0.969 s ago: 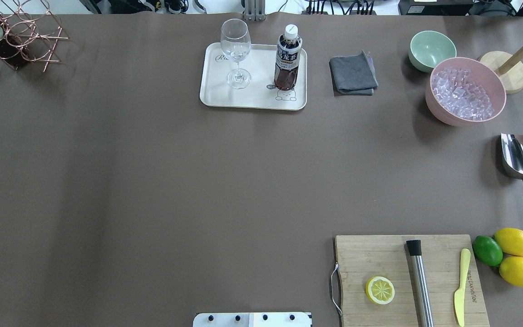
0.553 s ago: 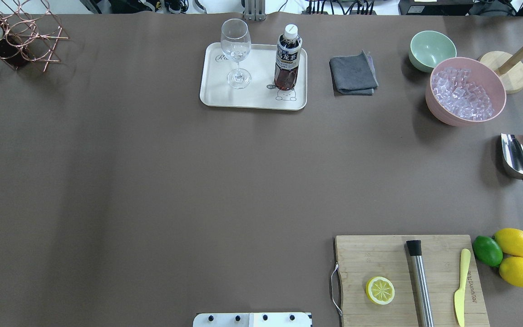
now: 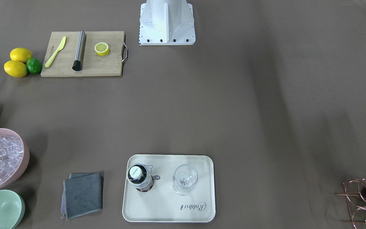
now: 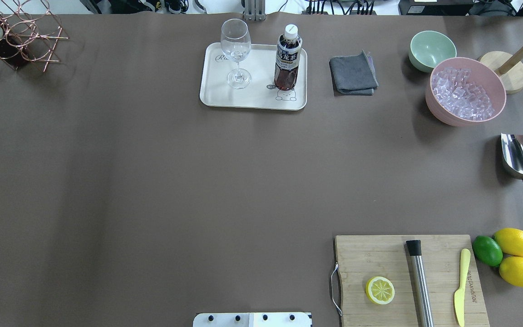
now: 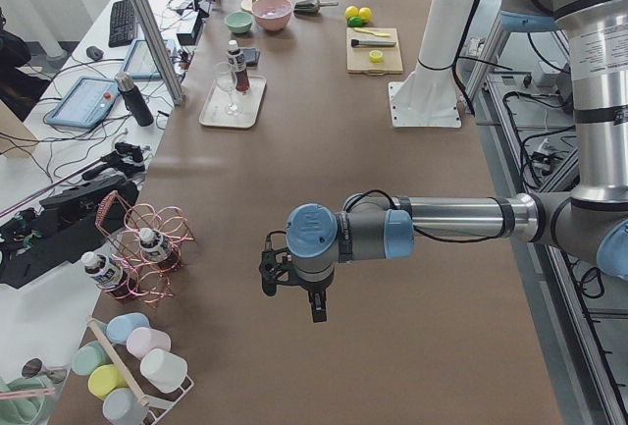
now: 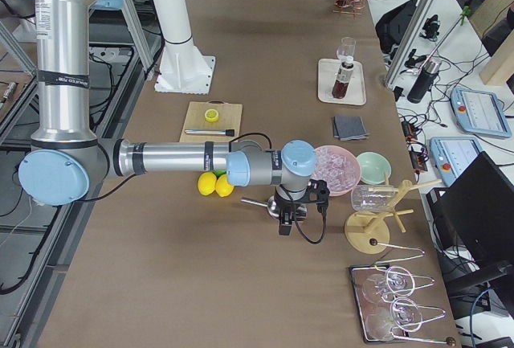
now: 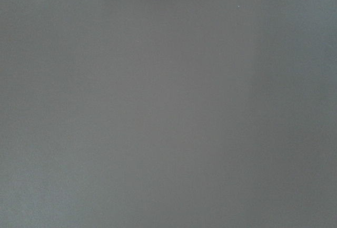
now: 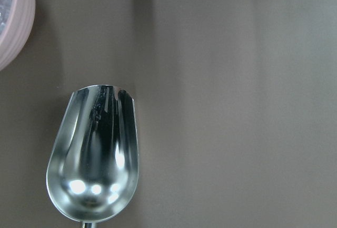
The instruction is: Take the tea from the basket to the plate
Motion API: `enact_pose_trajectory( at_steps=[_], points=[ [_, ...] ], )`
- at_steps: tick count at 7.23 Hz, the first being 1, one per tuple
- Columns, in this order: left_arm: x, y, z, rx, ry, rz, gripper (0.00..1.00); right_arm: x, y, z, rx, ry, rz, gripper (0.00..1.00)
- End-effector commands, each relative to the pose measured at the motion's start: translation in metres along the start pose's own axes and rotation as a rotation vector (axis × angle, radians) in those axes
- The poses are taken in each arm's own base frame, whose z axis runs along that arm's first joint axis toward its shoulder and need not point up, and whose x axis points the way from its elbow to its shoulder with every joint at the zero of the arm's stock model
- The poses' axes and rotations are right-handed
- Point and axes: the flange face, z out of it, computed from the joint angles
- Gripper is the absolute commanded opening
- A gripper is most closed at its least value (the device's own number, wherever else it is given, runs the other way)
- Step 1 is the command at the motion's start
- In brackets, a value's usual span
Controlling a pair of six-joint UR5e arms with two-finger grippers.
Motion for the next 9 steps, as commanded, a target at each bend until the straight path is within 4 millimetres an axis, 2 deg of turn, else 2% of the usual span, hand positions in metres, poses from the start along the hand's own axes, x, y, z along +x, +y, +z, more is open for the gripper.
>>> enact_pose_trajectory(
  at_steps=[1, 4, 9],
  points=[
    [0.0000, 0.0007, -0.0009, 0.002, 0.000, 0.000, 0.98, 0.0056, -0.0029, 0.0023, -0.002, 0.001, 0.043, 1.00],
    [-0.0014, 0.0015, -0.0003, 0.001, 0.002, -0.002, 0.98, 0.0010, -0.0059, -0.0029, 0.080, -0.007, -0.042, 1.00],
    [-0.0036, 0.0024, 0.0017, -0.004, 0.002, -0.012, 0.98, 0.0049, -0.0049, 0.0010, 0.072, -0.004, -0.034, 1.00]
  ],
)
